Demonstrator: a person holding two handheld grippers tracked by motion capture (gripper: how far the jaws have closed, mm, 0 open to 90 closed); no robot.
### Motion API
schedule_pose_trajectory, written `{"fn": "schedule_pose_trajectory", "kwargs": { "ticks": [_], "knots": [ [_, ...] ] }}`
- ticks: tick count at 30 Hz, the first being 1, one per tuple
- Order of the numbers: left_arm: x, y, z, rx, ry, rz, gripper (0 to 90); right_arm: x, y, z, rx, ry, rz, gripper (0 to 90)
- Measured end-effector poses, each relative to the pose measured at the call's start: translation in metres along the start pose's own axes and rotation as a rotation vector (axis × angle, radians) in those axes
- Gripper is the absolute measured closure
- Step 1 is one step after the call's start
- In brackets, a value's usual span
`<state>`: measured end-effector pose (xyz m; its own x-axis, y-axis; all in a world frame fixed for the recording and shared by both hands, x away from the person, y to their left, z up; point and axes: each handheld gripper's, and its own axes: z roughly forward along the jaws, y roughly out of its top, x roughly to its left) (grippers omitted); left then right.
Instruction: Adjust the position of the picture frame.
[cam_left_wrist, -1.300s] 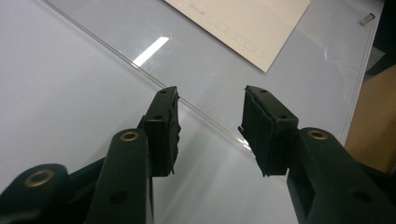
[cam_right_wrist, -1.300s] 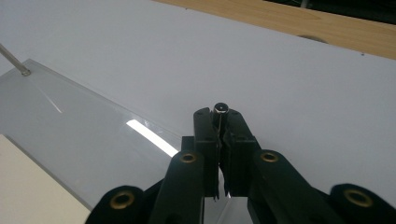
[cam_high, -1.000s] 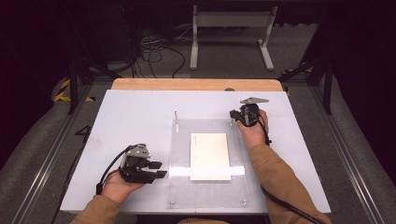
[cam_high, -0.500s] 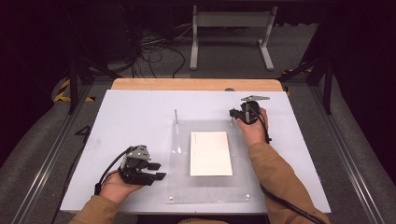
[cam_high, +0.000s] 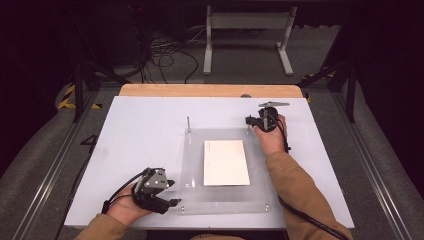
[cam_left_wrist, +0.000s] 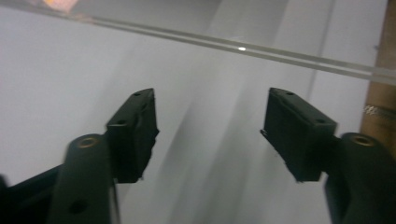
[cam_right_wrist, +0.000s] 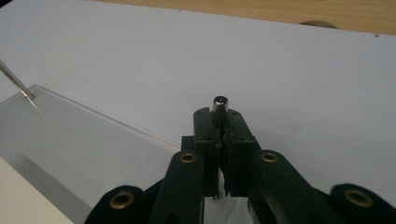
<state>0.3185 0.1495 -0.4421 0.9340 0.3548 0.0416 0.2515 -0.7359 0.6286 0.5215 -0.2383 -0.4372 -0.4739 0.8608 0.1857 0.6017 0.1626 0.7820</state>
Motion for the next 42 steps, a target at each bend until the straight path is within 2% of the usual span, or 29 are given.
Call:
{"fn": "schedule_pose_trajectory", "kwargs": {
  "ticks": [3, 5, 8, 9, 10, 13, 15, 16, 18, 22, 27, 31, 37, 40, 42],
  "knots": [
    [0.000, 0.004, 0.004, -0.003, 0.056, -0.005, 19.6, 0.000, 0.001, 0.001, 0.005, -0.002, 0.004, 85.6],
    [-0.001, 0.007, 0.003, -0.032, 0.083, 0.006, 17.0, 0.000, 0.001, 0.001, 0.003, -0.004, 0.008, 85.6],
    [-0.003, 0.010, 0.001, -0.084, 0.109, 0.039, 16.1, -0.001, 0.001, 0.001, 0.005, 0.005, 0.009, 85.5],
    [-0.003, 0.010, 0.001, -0.084, 0.109, 0.039, 16.9, -0.001, 0.001, 0.001, 0.007, 0.005, 0.009, 85.5],
    [-0.006, 0.012, 0.001, -0.092, 0.126, 0.071, 17.4, -0.001, 0.001, 0.001, 0.009, 0.006, 0.012, 85.5],
    [-0.009, 0.016, 0.002, -0.127, 0.127, 0.116, 18.1, -0.002, 0.001, 0.001, 0.008, 0.009, 0.018, 85.5],
    [-0.011, 0.018, 0.003, -0.153, 0.144, 0.152, 18.0, -0.001, 0.001, 0.001, 0.006, 0.004, 0.021, 85.4],
    [-0.011, 0.018, 0.003, -0.153, 0.144, 0.152, 18.0, -0.001, 0.001, 0.001, 0.006, 0.004, 0.021, 85.4],
    [-0.010, 0.017, 0.003, -0.187, 0.141, 0.149, 18.4, -0.002, 0.000, 0.001, 0.002, 0.009, 0.023, 85.4],
    [-0.005, 0.018, 0.001, -0.239, 0.152, 0.124, 21.9, -0.003, -0.001, 0.002, -0.003, 0.012, 0.026, 85.4],
    [-0.006, 0.021, 0.001, -0.271, 0.181, 0.136, 24.7, -0.004, -0.002, 0.001, -0.008, 0.019, 0.034, 85.3],
    [-0.007, 0.023, 0.005, -0.287, 0.199, 0.162, 25.4, -0.003, -0.002, 0.002, -0.005, 0.008, 0.035, 85.2],
    [-0.009, 0.028, 0.008, -0.312, 0.212, 0.197, 32.9, -0.003, -0.003, 0.002, -0.011, 0.004, 0.044, 85.2],
    [-0.011, 0.028, 0.009, -0.317, 0.252, 0.224, 41.7, -0.003, -0.003, 0.002, -0.011, 0.011, 0.054, 85.0],
    [-0.012, 0.028, 0.008, -0.323, 0.273, 0.243, 43.4, -0.004, -0.003, 0.002, -0.012, 0.012, 0.058, 84.9]
  ]
}}
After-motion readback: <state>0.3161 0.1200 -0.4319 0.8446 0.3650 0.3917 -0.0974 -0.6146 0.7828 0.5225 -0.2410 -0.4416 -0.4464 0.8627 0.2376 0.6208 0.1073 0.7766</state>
